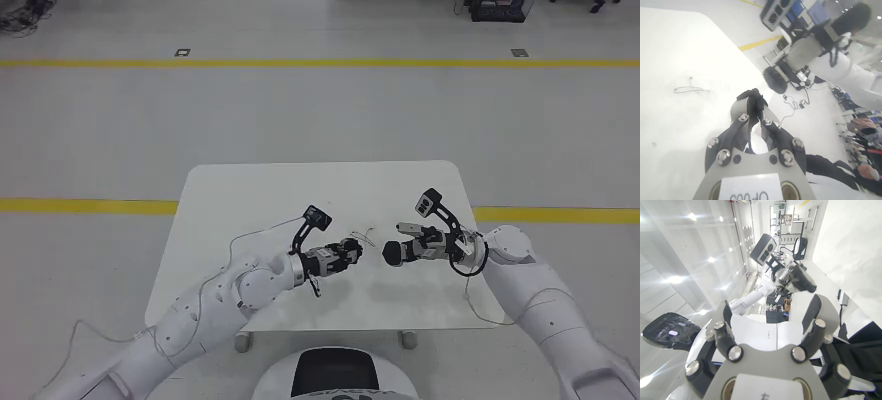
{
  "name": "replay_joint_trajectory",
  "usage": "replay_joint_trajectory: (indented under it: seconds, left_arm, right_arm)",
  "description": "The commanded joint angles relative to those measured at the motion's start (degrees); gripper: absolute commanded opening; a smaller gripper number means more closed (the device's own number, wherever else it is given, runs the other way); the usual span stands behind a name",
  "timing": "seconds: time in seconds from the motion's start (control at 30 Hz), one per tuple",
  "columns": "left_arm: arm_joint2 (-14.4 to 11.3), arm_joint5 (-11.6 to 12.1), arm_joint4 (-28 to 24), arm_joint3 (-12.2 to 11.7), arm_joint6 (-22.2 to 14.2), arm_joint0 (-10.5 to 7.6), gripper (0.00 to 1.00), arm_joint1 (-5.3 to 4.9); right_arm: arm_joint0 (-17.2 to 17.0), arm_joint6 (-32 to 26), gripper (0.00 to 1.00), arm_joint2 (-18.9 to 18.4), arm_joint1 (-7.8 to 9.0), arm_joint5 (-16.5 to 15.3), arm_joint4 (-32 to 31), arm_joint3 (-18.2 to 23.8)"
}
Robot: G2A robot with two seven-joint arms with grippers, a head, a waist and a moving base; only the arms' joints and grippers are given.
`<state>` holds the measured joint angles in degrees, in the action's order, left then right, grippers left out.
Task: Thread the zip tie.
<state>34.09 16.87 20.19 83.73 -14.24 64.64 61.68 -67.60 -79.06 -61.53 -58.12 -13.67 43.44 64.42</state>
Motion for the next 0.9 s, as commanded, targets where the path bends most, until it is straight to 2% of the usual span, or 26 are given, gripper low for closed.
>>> replay_joint_trajectory:
  seconds: [0.0, 0.13, 0.4, 0.5, 0.6, 0.77, 0.87]
  left_arm:
    - [0.6, 2.6, -1.5, -1.3, 1.4, 0.44, 0.00, -0.09]
    - [1.7, 2.6, -1.3, -1.0, 2.9, 1.45, 0.00, -0.89]
    - [5.1, 2.6, -4.2, 2.1, 3.7, 3.87, 0.00, -3.65]
    - [5.1, 2.6, -4.2, 2.1, 3.7, 3.87, 0.00, -3.65]
    - [5.1, 2.6, -4.2, 2.1, 3.7, 3.87, 0.00, -3.65]
    - [5.1, 2.6, -4.2, 2.1, 3.7, 3.87, 0.00, -3.65]
    - [5.1, 2.6, -4.2, 2.1, 3.7, 3.87, 0.00, -3.65]
  right_arm:
    - [0.0, 0.0, 1.00, 0.0, 0.00, 0.0, 0.0, 0.0]
    - [0.0, 0.0, 1.00, 0.0, 0.00, 0.0, 0.0, 0.0]
    - [0.0, 0.0, 1.00, 0.0, 0.00, 0.0, 0.0, 0.0]
    - [0.0, 0.4, 1.00, 0.0, -0.01, 0.0, -0.1, 0.2]
    - [1.0, 3.7, 1.00, -0.6, 0.36, 1.6, -5.1, 2.3]
    - [6.7, 5.9, 1.00, -0.6, 1.07, 8.6, -17.7, 6.5]
    - [10.4, 7.6, 1.00, 1.2, 1.02, 12.0, -26.2, 8.5]
